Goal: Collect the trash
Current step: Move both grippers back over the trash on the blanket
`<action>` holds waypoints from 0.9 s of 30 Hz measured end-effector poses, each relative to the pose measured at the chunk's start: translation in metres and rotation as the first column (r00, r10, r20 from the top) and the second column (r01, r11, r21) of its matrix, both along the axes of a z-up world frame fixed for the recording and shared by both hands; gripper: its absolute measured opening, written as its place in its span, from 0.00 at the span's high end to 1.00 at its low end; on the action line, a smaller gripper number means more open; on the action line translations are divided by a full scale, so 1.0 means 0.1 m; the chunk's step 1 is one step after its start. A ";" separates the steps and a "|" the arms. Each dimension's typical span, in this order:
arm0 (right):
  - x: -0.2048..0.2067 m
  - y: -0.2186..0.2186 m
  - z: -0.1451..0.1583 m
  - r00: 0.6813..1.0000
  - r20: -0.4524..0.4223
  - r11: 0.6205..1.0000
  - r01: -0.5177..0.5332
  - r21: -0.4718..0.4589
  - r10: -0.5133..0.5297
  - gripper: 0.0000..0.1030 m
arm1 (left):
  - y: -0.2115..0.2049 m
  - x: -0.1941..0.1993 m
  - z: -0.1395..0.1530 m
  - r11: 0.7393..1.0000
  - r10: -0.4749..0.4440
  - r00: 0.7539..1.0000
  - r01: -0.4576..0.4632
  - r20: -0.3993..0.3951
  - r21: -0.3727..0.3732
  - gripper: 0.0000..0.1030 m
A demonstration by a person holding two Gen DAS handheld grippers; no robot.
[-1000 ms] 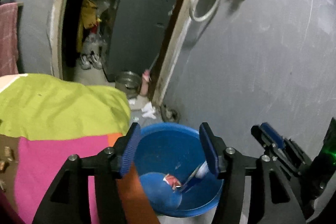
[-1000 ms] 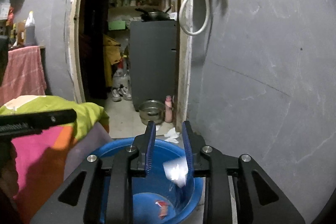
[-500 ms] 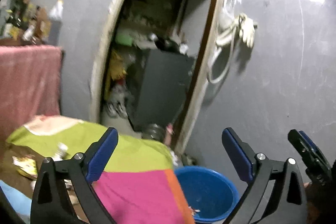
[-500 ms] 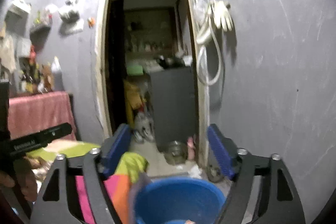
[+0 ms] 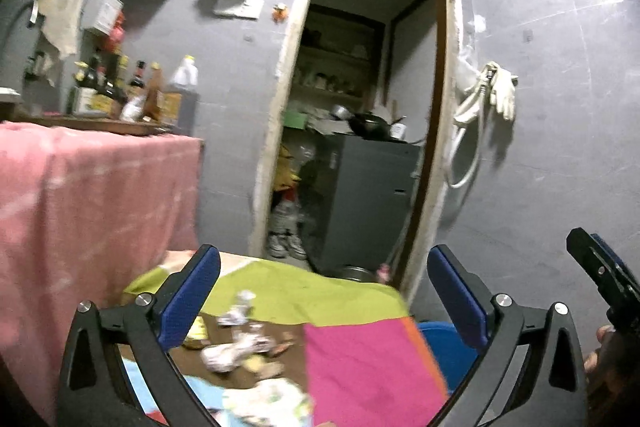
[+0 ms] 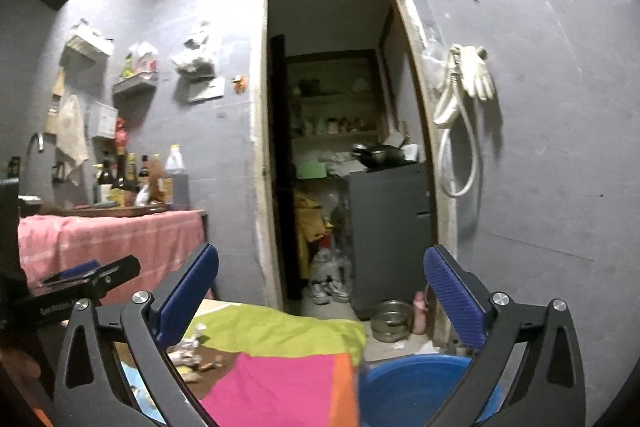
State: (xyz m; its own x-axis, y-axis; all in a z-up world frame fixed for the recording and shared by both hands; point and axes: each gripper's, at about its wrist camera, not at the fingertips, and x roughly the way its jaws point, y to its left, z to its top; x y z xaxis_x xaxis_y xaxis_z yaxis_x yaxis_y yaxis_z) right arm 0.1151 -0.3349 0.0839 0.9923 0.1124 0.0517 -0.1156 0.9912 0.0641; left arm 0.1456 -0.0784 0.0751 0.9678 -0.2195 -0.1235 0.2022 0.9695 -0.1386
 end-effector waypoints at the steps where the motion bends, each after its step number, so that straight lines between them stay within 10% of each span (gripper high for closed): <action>1: -0.02 0.06 -0.02 1.000 0.003 1.000 -0.011 0.001 0.011 0.00 | 0.06 -0.04 -0.02 1.000 0.013 1.000 -0.013 0.002 0.009 0.02; 12: 0.09 0.57 -0.39 0.988 -0.088 0.992 -0.126 -0.020 0.124 0.00 | 0.76 -0.29 -0.47 0.984 0.169 0.982 -0.163 -0.089 0.075 0.02; 27: 0.46 0.96 -0.95 0.908 -0.345 0.959 -0.276 -0.058 0.240 0.01 | 1.03 -0.19 -1.17 0.989 0.145 0.924 -0.121 -0.354 0.090 0.02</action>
